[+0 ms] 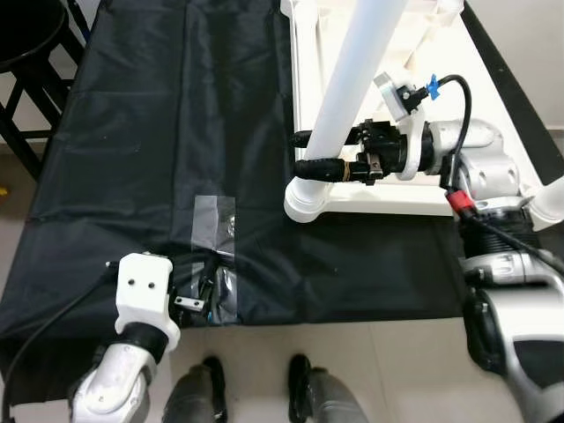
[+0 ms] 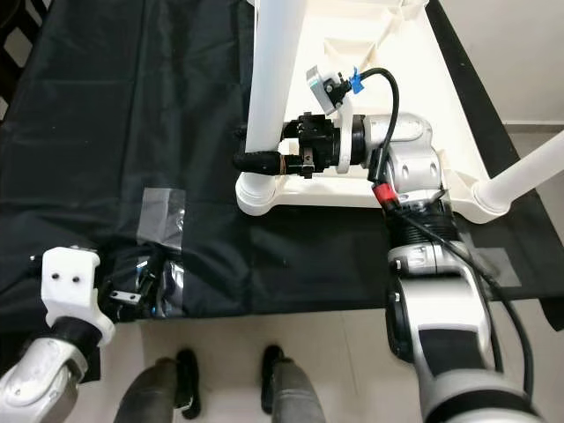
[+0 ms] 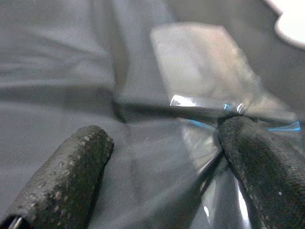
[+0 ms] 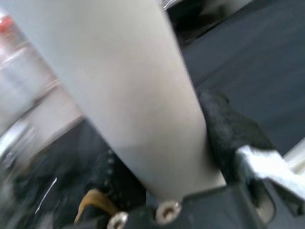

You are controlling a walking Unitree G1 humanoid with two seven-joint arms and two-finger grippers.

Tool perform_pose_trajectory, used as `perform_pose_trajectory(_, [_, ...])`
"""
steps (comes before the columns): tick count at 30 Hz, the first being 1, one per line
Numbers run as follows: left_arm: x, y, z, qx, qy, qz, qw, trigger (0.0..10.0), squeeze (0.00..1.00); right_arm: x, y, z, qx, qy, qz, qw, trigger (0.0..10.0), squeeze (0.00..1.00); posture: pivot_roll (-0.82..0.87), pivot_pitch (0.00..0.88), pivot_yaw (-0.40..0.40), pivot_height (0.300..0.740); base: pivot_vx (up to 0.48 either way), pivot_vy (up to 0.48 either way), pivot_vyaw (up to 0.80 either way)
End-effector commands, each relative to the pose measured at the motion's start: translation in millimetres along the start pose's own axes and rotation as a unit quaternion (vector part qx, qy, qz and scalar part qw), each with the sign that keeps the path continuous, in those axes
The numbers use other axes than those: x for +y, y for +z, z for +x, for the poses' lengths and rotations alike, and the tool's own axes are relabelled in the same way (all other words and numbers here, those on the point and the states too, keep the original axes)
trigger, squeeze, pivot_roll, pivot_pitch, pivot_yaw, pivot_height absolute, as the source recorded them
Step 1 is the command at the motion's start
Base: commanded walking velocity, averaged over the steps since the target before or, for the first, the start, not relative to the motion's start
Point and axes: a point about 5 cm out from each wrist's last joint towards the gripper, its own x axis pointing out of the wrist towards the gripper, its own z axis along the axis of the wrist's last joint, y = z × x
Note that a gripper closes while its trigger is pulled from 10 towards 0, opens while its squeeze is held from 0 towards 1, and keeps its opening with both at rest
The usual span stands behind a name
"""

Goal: Building children table

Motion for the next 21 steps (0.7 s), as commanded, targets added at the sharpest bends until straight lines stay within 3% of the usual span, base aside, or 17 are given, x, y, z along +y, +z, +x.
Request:
perform_pose_trajectory(1, [-0.7,-15,2.0,0.032,0.001,-0.007,0.999,10.0,0.00,23.0,-62,-36.9,0.135,-0.221,0.074,0.963,0.0,0.00,-0.01,0.231,-0.116,0.740,0.000,0.000,0.00])
perform_pose_trajectory(2, [-0.7,-15,2.0,0.032,0.001,-0.007,0.999,10.0,0.00,23.0,-62,-36.9,0.135,-0.221,0.074,0.963,0.0,0.00,-0.01,0.231,-0.116,0.740,0.000,0.000,0.00])
perform_pose_trajectory(3, [-0.6,-19,10.0,0.033,0.001,-0.004,0.999,10.0,0.00,52.9,-85,-49.0,0.172,-0.294,0.097,0.935,0.0,0.00,-0.04,0.189,-0.098,0.740,0.000,0.000,0.00])
perform_pose_trajectory(4, [-0.7,-23,16.6,0.033,-0.001,-0.003,0.999,10.0,0.00,68.5,-93,-48.4,0.184,-0.296,0.099,0.932,0.0,0.00,-0.04,0.176,-0.098,0.740,0.000,0.000,0.00])
perform_pose_trajectory(6, [-0.7,-23,16.6,0.033,-0.001,-0.003,0.999,10.0,0.00,68.5,-93,-48.4,0.184,-0.296,0.099,0.932,0.0,0.00,-0.04,0.176,-0.098,0.740,0.000,0.000,0.00])
perform_pose_trajectory(7, [-0.3,-27,23.3,0.036,-0.001,-0.006,0.999,10.0,0.00,70.7,-95,-44.4,0.182,-0.297,0.094,0.933,0.0,0.00,-0.03,0.146,-0.096,0.740,0.000,0.000,0.00])
perform_pose_trajectory(10, [1.1,-33,33.8,0.041,0.000,-0.012,0.999,10.0,0.00,60.4,-94,-35.9,0.181,-0.280,0.080,0.939,0.0,0.00,-0.03,0.108,-0.100,0.740,0.000,0.000,0.00])
perform_pose_trajectory(11, [1.6,-35,37.4,0.042,0.000,-0.013,0.999,10.0,0.00,59.0,-92,-35.0,0.188,-0.268,0.080,0.942,10.0,0.00,-0.04,0.103,-0.099,0.740,0.000,0.000,0.00])
perform_pose_trajectory(14, [1.7,-36,39.2,0.042,0.000,-0.013,0.999,10.0,0.00,59.6,-91,-34.9,0.193,-0.261,0.080,0.942,10.0,0.00,-0.04,0.103,-0.099,0.740,0.000,0.000,0.00])
perform_pose_trajectory(15, [1.7,-36,40.8,0.041,0.000,-0.014,0.999,10.0,0.00,60.1,-86,-36.6,0.197,-0.261,0.074,0.942,10.0,0.46,-0.04,0.100,-0.095,0.740,0.000,0.000,0.00])
perform_pose_trajectory(16, [1.7,-36,40.8,0.041,0.000,-0.014,0.999,10.0,0.00,60.1,-86,-36.6,0.197,-0.261,0.074,0.942,10.0,0.46,-0.04,0.100,-0.095,0.740,0.000,0.000,0.00])
perform_pose_trajectory(17, [1.5,-36,41.3,0.040,0.000,-0.014,0.999,10.0,0.00,49.8,-77,-39.2,0.182,-0.261,0.059,0.946,10.0,1.00,-0.03,0.103,-0.092,0.740,0.000,0.000,0.00])
perform_pose_trajectory(18, [1.3,-36,41.0,0.039,0.000,-0.014,0.999,10.0,0.00,40.7,-66,-37.8,0.157,-0.233,0.043,0.959,10.0,1.00,-0.03,0.112,-0.090,0.740,0.000,0.000,0.00])
perform_pose_trajectory(21, [1.1,-36,41.1,0.037,0.000,-0.015,0.999,10.0,0.00,36.3,-57,-36.1,0.137,-0.200,0.026,0.970,10.0,1.00,-0.03,0.114,-0.089,0.740,0.000,0.000,0.00])
